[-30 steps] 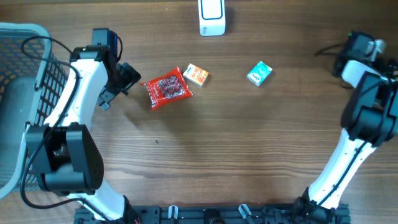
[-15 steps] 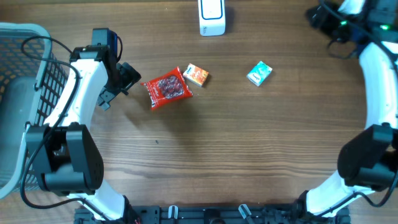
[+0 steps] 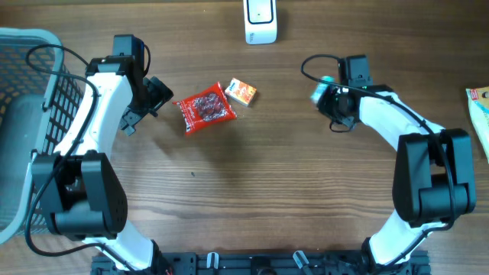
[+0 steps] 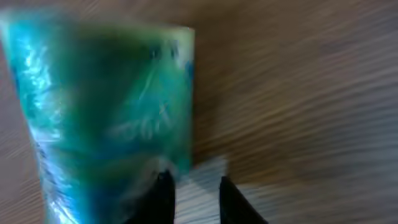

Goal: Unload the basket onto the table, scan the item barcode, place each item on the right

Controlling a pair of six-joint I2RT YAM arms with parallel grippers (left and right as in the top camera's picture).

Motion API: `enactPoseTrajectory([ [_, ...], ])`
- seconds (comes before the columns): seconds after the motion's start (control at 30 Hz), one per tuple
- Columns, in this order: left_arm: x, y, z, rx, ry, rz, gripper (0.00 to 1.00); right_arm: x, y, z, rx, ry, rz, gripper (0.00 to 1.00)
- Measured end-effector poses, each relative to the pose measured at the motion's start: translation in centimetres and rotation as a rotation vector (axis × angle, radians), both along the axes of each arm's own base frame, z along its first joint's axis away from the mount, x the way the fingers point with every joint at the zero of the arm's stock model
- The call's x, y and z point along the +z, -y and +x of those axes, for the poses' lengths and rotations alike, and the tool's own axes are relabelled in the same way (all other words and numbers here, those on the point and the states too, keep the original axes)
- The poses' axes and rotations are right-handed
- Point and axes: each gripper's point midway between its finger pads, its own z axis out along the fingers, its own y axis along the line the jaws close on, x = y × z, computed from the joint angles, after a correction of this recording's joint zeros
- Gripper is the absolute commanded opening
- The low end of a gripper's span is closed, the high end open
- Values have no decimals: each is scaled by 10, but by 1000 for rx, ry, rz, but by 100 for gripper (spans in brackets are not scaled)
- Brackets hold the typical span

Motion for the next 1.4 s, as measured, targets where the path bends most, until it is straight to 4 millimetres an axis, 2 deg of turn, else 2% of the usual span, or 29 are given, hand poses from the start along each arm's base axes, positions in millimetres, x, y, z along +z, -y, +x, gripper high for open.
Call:
enactPoseTrajectory([
  [0.03,0,0,0,0,0,0,100,-3,7,-7,7,-28,-43,13],
  [0.1,0,0,0,0,0,0,100,-5,14,-17,39,-69,-94,20],
  [0.13,0,0,0,0,1,0,100,-4,16,-22,56,-96,-110,29],
  [0.17,0,0,0,0,0,0,100,4,16,-20,84,-92,-116,47],
  [0.2,0,0,0,0,0,0,100,20,13,-9,101,-39,-110,53],
  [0.3,0,0,0,0,0,0,100,54,4,20,123,104,-77,56],
  [0.43,0,0,0,0,0,0,100,72,-8,45,146,223,-24,62],
  [0.53,0,0,0,0,0,0,100,74,-11,48,150,239,-14,78],
  [0.6,0,0,0,0,1,0,100,74,-11,48,146,238,-11,82],
  [0.67,0,0,0,0,0,0,100,64,-10,46,134,212,-10,85],
  [0.73,0,0,0,0,0,0,100,45,-10,43,124,164,-8,85],
  [0.8,0,0,0,0,0,0,100,31,-9,40,115,126,-5,84],
  [0.97,0,0,0,0,0,0,100,28,-9,39,107,116,-2,49],
  [1.07,0,0,0,0,0,0,100,27,-9,37,102,106,-1,40],
  [1.2,0,0,0,0,0,0,100,25,-8,34,131,95,-14,9],
  [1.23,0,0,0,0,1,0,100,24,-8,30,146,81,-20,5],
  [1.33,0,0,0,0,1,0,100,21,-7,16,216,23,-48,6],
  [1.4,0,0,0,0,0,0,100,26,-4,-4,282,-39,-73,8],
])
